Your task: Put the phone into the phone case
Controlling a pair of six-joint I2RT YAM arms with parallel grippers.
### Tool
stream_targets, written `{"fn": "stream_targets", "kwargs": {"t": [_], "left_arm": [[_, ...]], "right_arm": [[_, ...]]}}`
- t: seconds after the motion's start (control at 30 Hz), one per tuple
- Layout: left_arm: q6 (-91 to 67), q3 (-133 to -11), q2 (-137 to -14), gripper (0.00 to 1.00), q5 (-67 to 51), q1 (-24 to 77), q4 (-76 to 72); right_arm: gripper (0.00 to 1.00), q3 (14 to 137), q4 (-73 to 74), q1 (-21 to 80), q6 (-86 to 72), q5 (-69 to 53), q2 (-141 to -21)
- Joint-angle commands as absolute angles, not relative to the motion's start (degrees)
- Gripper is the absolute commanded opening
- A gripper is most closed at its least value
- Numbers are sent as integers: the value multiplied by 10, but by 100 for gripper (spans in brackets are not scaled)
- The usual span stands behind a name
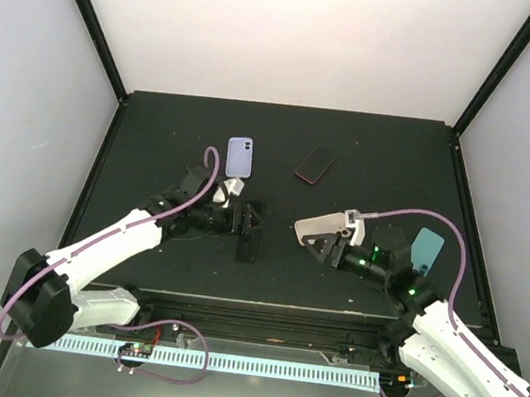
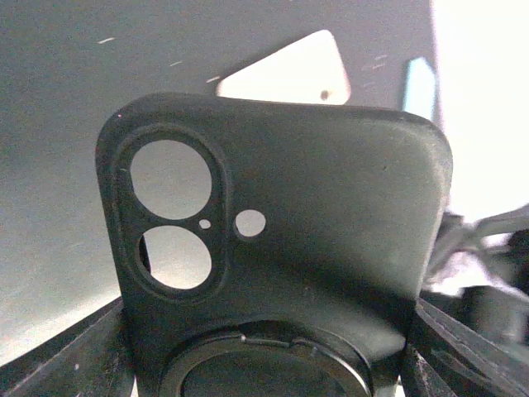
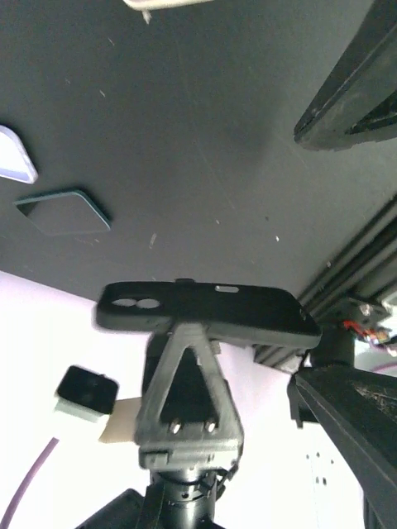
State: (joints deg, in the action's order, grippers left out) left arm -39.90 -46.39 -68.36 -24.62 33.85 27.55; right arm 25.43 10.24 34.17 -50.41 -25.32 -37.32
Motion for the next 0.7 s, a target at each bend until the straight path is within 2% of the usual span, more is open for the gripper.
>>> {"fn": "stream_targets", "kwargs": {"t": [0.0,0.33,0.67], "left_arm": [[-515,-435,-652,69,-358,340,112],[-549,-403,-629,69,-367,342,62],[-556,-380,-619,70,-377,342,42]], "right_arm": [[70,235,-32,380,-559,-269,-404],[49,283,-133,467,-565,-253,-530],[36,309,-190,492,-577,-278,-603]]}}
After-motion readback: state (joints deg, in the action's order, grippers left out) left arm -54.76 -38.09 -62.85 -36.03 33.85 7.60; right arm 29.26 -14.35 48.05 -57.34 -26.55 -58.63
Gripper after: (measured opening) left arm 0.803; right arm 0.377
